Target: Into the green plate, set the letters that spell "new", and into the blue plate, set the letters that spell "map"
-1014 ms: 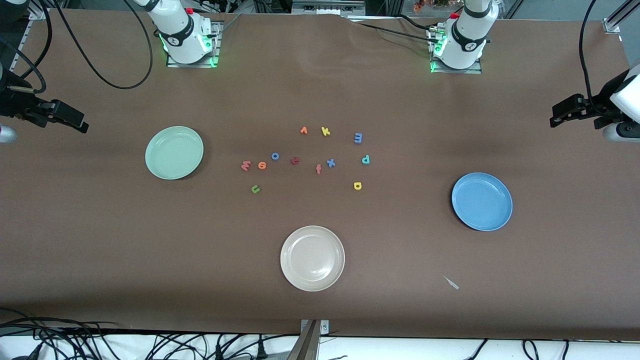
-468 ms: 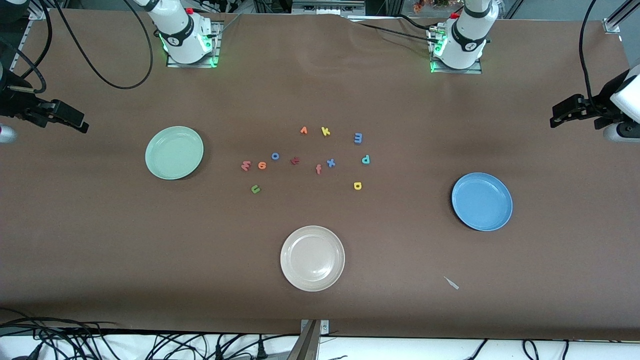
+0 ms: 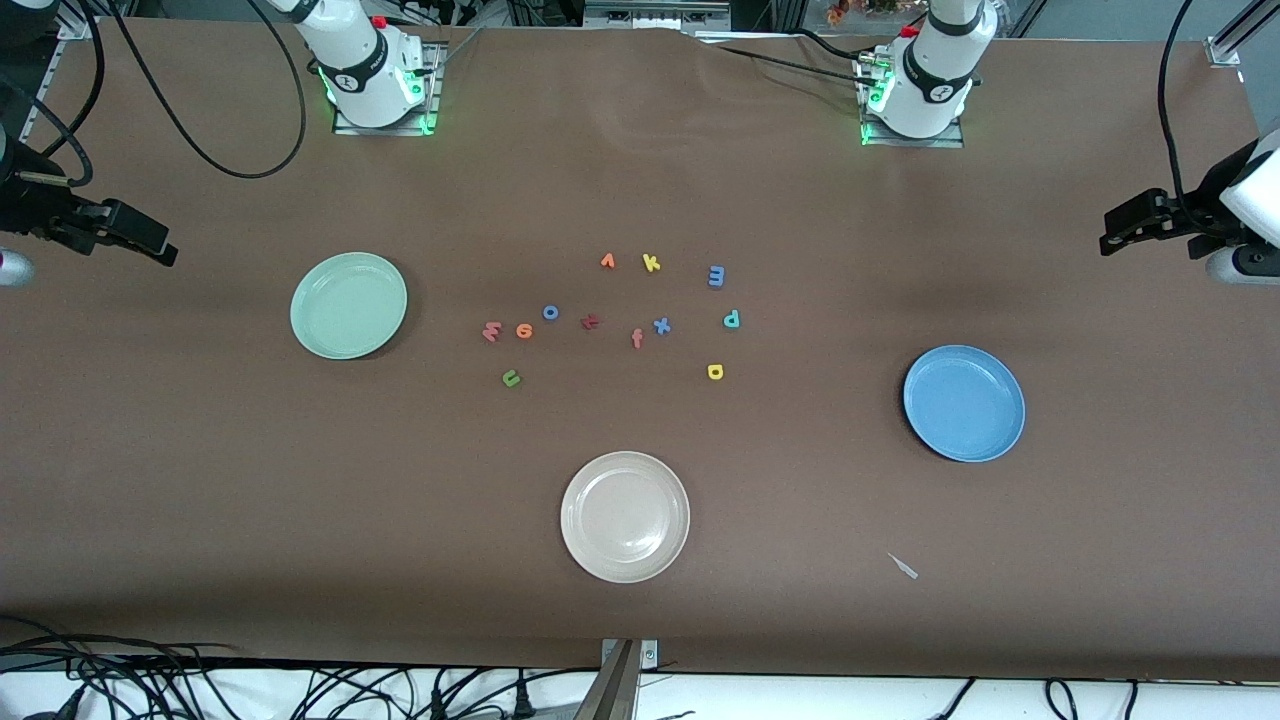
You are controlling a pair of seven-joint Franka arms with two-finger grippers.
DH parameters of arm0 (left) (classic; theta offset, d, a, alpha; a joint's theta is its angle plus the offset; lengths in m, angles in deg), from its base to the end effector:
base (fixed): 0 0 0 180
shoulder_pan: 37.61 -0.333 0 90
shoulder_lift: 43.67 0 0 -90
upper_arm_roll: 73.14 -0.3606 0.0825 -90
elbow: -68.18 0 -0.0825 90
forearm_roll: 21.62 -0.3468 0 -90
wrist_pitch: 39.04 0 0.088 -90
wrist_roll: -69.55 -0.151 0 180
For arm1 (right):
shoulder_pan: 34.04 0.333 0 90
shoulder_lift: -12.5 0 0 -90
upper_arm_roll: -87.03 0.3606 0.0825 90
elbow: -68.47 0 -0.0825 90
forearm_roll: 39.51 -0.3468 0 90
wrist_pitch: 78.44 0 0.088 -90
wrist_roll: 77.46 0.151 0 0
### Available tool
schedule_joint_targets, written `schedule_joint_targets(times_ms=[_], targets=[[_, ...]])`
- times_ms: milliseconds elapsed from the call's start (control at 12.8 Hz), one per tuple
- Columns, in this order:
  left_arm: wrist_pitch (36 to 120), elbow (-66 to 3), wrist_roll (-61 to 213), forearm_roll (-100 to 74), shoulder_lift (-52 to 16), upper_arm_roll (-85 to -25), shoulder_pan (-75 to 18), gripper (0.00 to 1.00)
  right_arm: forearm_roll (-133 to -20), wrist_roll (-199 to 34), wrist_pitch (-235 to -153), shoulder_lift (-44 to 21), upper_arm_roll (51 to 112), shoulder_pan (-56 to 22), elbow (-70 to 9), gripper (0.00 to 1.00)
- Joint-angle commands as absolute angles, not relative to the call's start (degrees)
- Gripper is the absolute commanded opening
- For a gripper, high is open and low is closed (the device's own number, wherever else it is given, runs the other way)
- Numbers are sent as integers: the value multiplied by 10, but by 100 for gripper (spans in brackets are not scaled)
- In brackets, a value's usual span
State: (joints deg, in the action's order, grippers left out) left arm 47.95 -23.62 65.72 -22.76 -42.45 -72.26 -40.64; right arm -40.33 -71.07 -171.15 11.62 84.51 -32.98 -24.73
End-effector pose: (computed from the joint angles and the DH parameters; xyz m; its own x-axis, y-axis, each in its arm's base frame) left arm 0.5120 0.0224 0.5965 0.9939 -0.0285 -0.1061 -0.0300 -0.9995 -0.0125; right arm 0.5241 -0.0111 0.5969 0.9902 -0.1372 -0.0253 -0.1376 -0.9904 -0.0109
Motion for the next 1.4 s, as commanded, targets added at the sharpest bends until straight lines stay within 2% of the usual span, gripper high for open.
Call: schedule_joint_targets(times_ms=[0,1327], targets=[[488,-243,656,-218,-429,-723,-409,100,-406,-717,-1706,124,847,-331,-250,100],[498,-255,656,-218,-430,-723,-411,100,-406,-717,-1705,124,847,-331,-250,100]])
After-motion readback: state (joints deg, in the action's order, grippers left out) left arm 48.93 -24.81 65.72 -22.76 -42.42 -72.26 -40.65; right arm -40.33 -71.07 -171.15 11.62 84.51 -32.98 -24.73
